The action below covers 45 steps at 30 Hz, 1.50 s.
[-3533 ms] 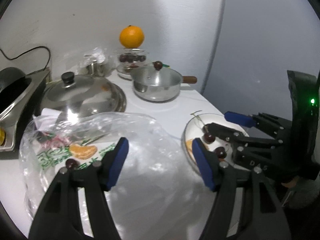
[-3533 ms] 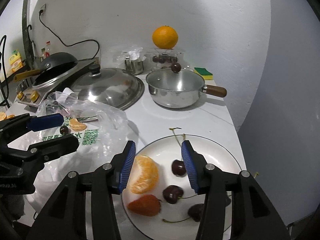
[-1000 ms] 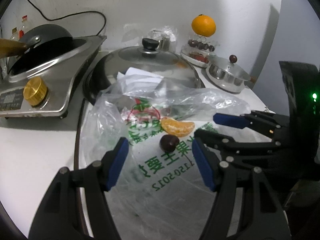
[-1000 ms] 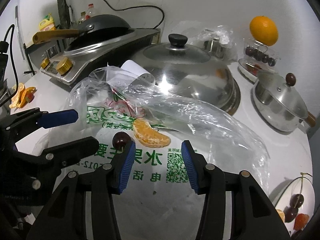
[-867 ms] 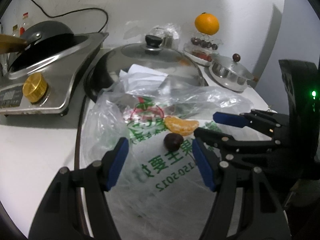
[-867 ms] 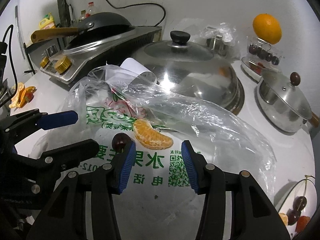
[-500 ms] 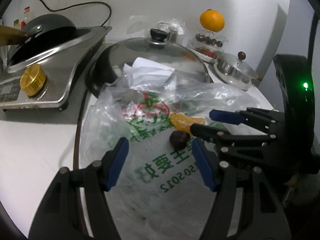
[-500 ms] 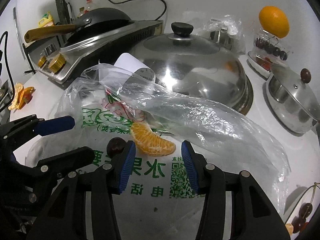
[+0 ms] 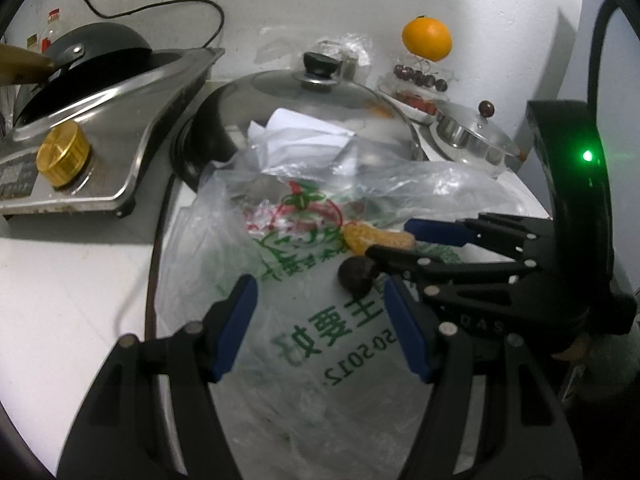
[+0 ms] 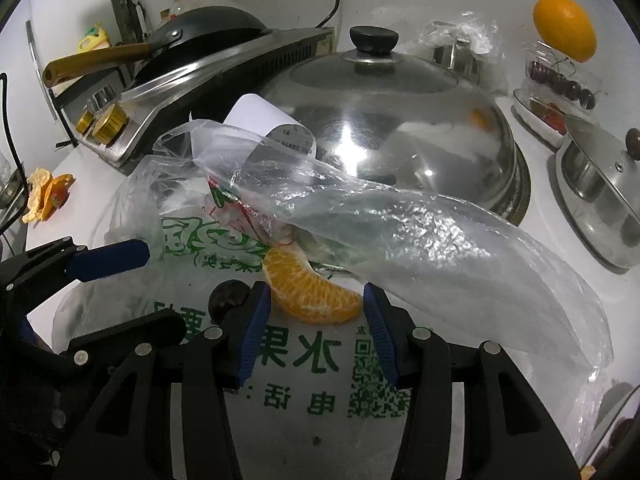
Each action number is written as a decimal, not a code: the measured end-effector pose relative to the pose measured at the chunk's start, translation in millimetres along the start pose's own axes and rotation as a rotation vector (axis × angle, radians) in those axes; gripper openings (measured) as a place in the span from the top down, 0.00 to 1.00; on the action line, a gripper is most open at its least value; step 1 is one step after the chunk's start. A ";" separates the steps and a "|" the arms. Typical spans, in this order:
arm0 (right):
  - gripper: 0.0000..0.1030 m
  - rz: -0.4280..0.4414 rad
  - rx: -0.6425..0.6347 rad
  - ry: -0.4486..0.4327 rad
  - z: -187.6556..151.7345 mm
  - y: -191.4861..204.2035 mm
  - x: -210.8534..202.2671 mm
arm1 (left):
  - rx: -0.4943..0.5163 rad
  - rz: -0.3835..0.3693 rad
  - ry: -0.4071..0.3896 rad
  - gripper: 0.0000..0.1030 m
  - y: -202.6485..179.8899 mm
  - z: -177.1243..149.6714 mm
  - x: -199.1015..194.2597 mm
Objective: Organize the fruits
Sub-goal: 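Close left gripper on the dark cherry while right gripper closes on the tangerine segment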
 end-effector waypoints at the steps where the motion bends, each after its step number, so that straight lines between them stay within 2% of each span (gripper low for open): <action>1: 0.50 0.001 -0.003 -0.001 -0.1 0.4 0.2 | 0.000 0.000 0.000 0.35 0.3 0.0 0.1; 8: 0.59 -0.012 -0.036 -0.012 -0.5 4.1 -6.6 | 0.020 -0.001 -0.001 0.35 -2.8 2.4 0.0; 20: 0.59 -0.045 -0.024 -0.039 -8.8 -16.1 -48.2 | 0.141 0.007 0.015 0.35 -30.6 8.5 4.1; 25: 0.59 -0.081 -0.002 -0.043 -18.0 -30.9 -56.9 | 0.156 0.005 0.040 0.35 -39.0 9.6 16.0; 35: 0.60 -0.086 0.022 -0.052 -25.9 -43.4 -56.8 | 0.146 0.027 0.082 0.36 -39.0 7.2 36.3; 37: 0.60 -0.077 0.023 -0.048 -27.6 -42.6 -56.1 | 0.150 0.027 0.087 0.43 -39.5 5.9 38.5; 40: 0.60 -0.064 0.027 -0.046 -29.1 -41.0 -56.0 | 0.152 0.029 0.096 0.45 -38.8 3.7 42.2; 42: 0.59 -0.062 0.030 -0.041 -29.9 -41.1 -54.4 | 0.154 0.028 0.102 0.53 -38.3 2.3 44.3; 45: 0.50 -0.055 0.027 -0.027 -32.0 -39.3 -51.1 | 0.155 0.020 0.106 0.56 -37.8 1.2 45.5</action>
Point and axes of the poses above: each gripper's, at about its wrist camera, not at the fingertips, and x roughly the way its jaws point, y to its left, z to its top, the point moved 10 cm from there along x, roughly the way its jaws point, and after that the axes turned 9 degrees about -y, right-handed, at the moved point
